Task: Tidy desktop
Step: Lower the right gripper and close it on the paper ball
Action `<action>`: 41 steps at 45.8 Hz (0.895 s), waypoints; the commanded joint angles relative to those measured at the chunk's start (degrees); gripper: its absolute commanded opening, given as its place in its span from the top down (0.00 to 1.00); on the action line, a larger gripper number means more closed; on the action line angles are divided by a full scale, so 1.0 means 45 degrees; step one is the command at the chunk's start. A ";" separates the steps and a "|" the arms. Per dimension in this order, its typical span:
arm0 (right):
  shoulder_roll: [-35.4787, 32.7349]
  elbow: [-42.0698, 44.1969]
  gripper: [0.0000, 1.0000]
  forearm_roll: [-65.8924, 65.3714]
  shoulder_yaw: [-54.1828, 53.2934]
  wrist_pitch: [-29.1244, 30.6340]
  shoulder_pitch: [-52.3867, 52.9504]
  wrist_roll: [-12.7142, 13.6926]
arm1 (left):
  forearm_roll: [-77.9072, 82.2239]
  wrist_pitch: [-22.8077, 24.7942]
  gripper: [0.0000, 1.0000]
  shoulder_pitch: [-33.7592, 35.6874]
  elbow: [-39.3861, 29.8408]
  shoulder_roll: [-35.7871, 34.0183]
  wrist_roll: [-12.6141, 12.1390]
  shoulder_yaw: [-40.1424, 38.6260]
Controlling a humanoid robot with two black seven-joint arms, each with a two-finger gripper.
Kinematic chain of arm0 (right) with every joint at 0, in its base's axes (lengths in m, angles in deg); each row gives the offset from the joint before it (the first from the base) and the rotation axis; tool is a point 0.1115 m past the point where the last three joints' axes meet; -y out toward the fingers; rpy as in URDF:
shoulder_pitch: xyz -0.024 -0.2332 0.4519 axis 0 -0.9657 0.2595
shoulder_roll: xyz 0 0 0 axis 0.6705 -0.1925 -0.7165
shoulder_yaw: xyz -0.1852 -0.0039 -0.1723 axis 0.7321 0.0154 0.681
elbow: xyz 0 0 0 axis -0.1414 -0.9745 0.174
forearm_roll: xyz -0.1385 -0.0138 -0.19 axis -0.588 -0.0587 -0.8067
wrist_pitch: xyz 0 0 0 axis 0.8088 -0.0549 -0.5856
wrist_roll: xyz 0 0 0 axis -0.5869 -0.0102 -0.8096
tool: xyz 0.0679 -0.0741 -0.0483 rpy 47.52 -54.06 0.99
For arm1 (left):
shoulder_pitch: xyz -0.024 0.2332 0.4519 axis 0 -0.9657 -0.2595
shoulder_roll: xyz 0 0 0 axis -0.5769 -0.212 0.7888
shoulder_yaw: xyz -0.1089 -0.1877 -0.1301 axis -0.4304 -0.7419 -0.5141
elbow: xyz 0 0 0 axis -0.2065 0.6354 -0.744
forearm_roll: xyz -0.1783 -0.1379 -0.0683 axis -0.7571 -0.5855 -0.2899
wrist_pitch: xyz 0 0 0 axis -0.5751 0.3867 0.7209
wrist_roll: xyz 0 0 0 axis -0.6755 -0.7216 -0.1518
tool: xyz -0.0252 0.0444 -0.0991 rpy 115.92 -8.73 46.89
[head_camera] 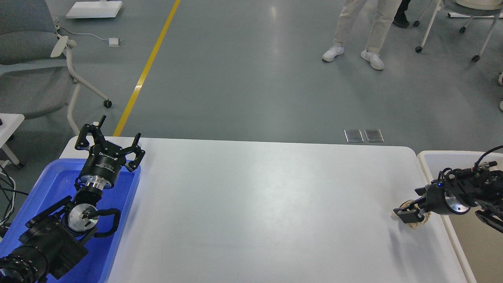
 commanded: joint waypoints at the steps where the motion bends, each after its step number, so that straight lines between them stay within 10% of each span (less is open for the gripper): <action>1: 0.0133 0.0200 0.01 0.0103 -0.0050 -0.0108 -0.0241 -0.0001 | 0.0000 0.0000 0.00 0.0015 0.0000 -0.0008 0.0000 0.0000; 41: 0.0680 0.1645 0.01 0.0747 -0.0050 -0.0264 -0.1061 -0.0001 | 0.0000 0.0000 0.00 0.0014 0.0000 -0.0008 0.0000 0.0000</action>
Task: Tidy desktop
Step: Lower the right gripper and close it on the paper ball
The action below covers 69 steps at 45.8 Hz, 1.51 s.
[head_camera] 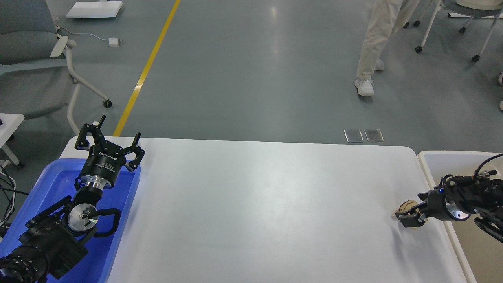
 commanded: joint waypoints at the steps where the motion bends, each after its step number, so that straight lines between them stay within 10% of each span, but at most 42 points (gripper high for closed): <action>1: 0.0132 0.0375 0.01 0.0138 0.0006 -0.0006 -0.0218 0.0000 | 0.0000 0.0000 0.00 0.0007 0.0000 0.0011 0.0000 0.0000; 24: 0.0229 0.0492 0.03 0.0392 0.0025 -0.0025 -0.0472 0.0000 | 0.0000 0.0000 0.00 -0.0012 0.0000 -0.0008 0.0000 0.0000; 34: 0.0327 0.0609 0.25 0.0392 0.0181 -0.0103 -0.0531 0.0000 | 0.0000 0.0000 0.00 0.0007 0.0000 0.0011 0.0000 0.0000; 48: 0.0542 0.1098 1.00 0.0372 0.0259 -0.0103 -0.0687 0.0000 | 0.0000 0.0000 0.00 -0.0012 0.0000 0.0011 0.0000 0.0000; 69: 0.0405 0.0942 1.00 0.1601 -0.0501 0.0111 -0.0414 0.0020 | 0.0000 0.0000 0.00 -0.0012 0.0000 -0.0008 0.0000 0.0000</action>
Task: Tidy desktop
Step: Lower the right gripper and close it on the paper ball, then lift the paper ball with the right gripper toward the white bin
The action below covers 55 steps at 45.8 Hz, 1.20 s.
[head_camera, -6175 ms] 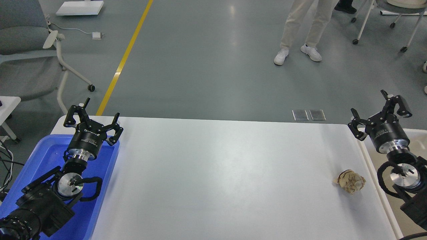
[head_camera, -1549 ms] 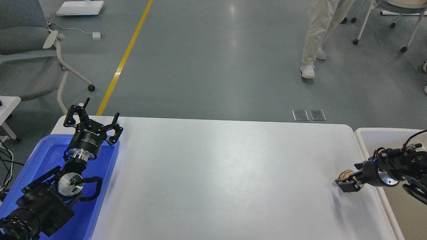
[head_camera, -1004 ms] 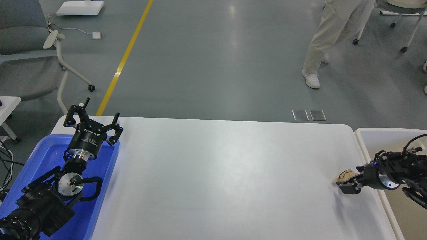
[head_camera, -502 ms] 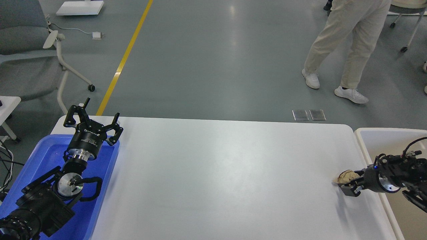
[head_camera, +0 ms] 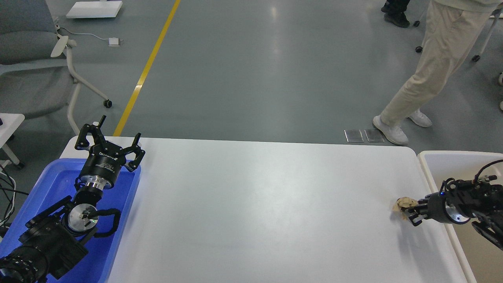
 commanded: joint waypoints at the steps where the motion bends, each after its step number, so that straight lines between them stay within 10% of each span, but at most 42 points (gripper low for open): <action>1: -0.0088 -0.0167 1.00 0.1033 -0.0505 0.0164 0.0162 0.0011 | 0.0000 0.0000 0.00 -0.0005 0.0000 0.0014 0.0000 0.0000; 22: -0.3679 -0.4794 1.00 0.1307 -0.3200 0.0476 0.1939 -0.0008 | 0.0000 0.0000 0.00 0.0014 0.0000 -0.0006 0.0000 0.0000; 55: -0.8115 -0.8233 1.00 0.4529 -0.8162 0.6062 0.4478 -0.0087 | 0.0000 0.0000 0.00 -0.0005 0.0000 -0.0006 0.0000 0.0000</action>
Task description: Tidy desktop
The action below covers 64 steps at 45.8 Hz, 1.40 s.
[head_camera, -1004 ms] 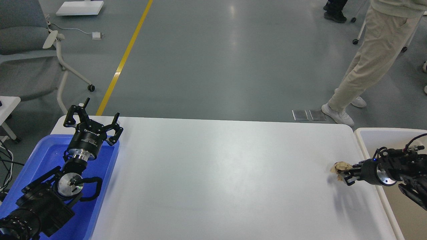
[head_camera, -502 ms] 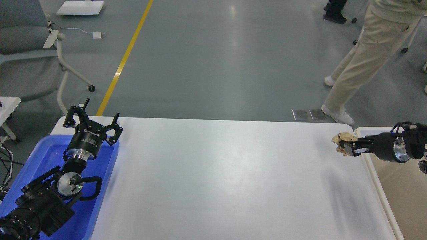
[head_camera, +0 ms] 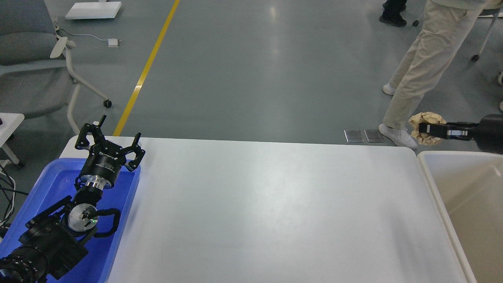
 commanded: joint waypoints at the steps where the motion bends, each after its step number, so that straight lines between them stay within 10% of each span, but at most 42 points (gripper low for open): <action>1: -0.0835 -0.0325 1.00 0.1348 -0.1473 0.1763 0.0673 -0.0018 | -0.0001 0.0000 0.00 -0.0001 0.0000 -0.0004 0.0000 0.0000; 12: -0.0856 0.0668 1.00 0.1993 -0.1630 0.1940 0.0712 0.0021 | -0.0001 0.0000 0.00 -0.0001 0.0000 -0.0004 0.0000 0.0000; 28: 0.0959 0.7152 1.00 0.4277 -0.1181 0.1901 0.0420 0.0352 | -0.0001 0.0000 0.00 -0.0001 0.0000 0.0015 0.0000 0.0000; 51: 0.4007 1.2819 1.00 0.7344 -0.1141 0.0457 -0.1318 0.5019 | -0.0001 0.0000 0.00 -0.0001 0.0000 -0.0004 0.0000 0.0000; 64: 0.5217 1.3482 1.00 0.9278 -0.1141 -0.2063 -0.2704 0.6095 | -0.0001 0.0000 0.00 0.0018 0.0000 0.0015 0.0000 0.0000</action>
